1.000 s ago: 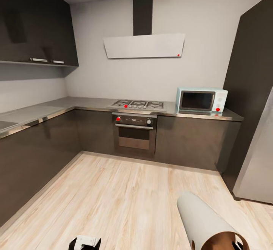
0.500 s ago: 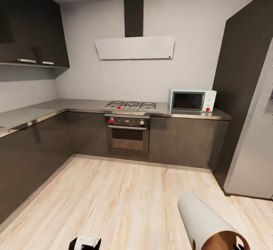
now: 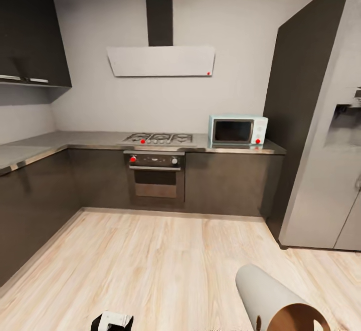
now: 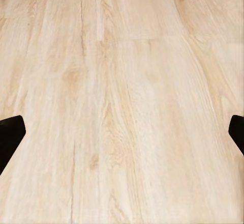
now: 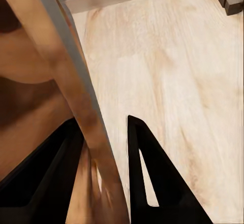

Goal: Put the three can of soda from the living room inside the tash can in the kitchen.

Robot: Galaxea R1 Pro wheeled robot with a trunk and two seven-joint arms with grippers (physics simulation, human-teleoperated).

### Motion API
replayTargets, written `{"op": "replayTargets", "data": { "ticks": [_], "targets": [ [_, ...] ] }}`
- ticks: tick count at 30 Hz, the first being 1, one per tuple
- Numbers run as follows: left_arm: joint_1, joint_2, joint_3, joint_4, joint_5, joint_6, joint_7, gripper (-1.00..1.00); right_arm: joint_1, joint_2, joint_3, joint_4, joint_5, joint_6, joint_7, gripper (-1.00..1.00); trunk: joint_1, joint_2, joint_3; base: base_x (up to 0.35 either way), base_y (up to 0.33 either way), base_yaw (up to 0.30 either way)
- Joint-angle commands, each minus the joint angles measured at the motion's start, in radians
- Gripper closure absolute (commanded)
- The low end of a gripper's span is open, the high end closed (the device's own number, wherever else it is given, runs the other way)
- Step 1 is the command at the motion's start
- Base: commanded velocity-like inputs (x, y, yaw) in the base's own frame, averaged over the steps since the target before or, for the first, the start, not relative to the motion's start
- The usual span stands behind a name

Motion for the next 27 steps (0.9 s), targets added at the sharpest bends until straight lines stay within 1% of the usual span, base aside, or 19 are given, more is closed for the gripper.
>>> {"op": "replayTargets", "data": {
  "ticks": [1,5,10,27],
  "targets": [
    [0.0,0.0,0.0,0.0,0.0,0.0,0.0,-1.0,-0.001,0.0,-0.01,-0.002,-0.008,-0.001,0.007,1.0,0.0,0.0,0.0,0.005,0.0,-0.218],
    [0.0,0.0,-0.001,0.0,-0.001,0.0,0.0,-1.0,0.0,0.001,-0.01,-0.002,-0.008,0.0,0.007,1.0,0.0,0.0,-0.003,0.095,-0.07,-0.219],
    [0.0,0.0,-0.001,0.0,-0.001,0.0,0.0,-1.0,0.0,0.001,-0.01,-0.002,-0.008,0.0,0.007,1.0,0.0,0.0,-0.006,0.195,-0.175,-0.22],
    [0.0,-0.001,-0.002,0.0,-0.002,0.0,0.0,-1.0,-0.001,0.002,-0.009,-0.002,-0.006,0.0,0.002,1.0,0.0,0.0,-0.015,0.191,-0.224,-0.22]
  ]
}}
